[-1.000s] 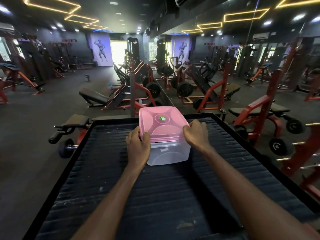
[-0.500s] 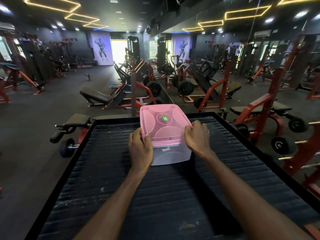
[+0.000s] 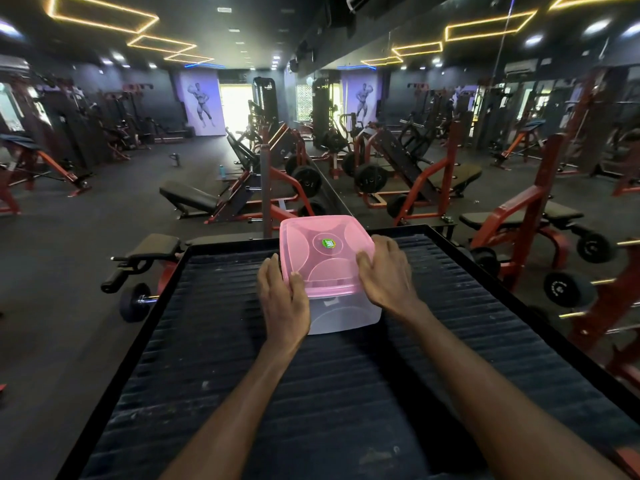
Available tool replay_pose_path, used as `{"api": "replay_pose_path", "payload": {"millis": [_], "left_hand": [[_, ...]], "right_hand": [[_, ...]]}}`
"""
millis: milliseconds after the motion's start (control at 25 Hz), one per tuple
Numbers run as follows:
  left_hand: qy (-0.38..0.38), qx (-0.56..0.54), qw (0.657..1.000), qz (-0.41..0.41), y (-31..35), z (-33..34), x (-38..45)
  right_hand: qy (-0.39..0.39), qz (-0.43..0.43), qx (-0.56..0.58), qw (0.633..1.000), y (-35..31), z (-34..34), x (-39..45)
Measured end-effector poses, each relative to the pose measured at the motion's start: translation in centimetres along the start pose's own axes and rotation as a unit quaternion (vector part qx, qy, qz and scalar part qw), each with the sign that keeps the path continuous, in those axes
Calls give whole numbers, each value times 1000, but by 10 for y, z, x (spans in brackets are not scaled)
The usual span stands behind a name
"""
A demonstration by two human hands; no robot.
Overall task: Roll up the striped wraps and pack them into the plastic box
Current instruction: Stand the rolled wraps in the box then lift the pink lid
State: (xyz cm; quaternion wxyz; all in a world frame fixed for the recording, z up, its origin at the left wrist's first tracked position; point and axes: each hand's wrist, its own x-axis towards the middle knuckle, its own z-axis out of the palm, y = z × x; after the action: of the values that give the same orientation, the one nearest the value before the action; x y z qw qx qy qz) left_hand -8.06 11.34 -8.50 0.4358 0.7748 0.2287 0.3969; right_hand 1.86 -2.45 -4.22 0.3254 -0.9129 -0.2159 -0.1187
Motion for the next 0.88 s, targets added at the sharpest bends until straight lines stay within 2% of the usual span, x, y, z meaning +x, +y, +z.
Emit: {"api": "replay_pose_path", "payload": {"millis": [120, 480, 560, 640, 760, 880], "left_hand": [[-51, 7, 999, -4, -7, 2, 6], [-54, -12, 996, -71, 5, -2, 9], [-45, 31, 994, -93, 17, -8, 20], [-49, 116, 989, -76, 28, -9, 39], [-128, 246, 961, 2, 37, 1, 63], [-204, 321, 925, 17, 38, 15, 73]], "right_hand": [[-58, -57, -54, 995, -3, 2, 5], [-124, -67, -86, 986, -2, -4, 10], [-130, -73, -102, 984, -3, -8, 16], [-129, -87, -107, 982, -5, -12, 26], [-148, -116, -113, 976, -11, -10, 45], [-195, -126, -139, 963, -13, -3, 57]]}}
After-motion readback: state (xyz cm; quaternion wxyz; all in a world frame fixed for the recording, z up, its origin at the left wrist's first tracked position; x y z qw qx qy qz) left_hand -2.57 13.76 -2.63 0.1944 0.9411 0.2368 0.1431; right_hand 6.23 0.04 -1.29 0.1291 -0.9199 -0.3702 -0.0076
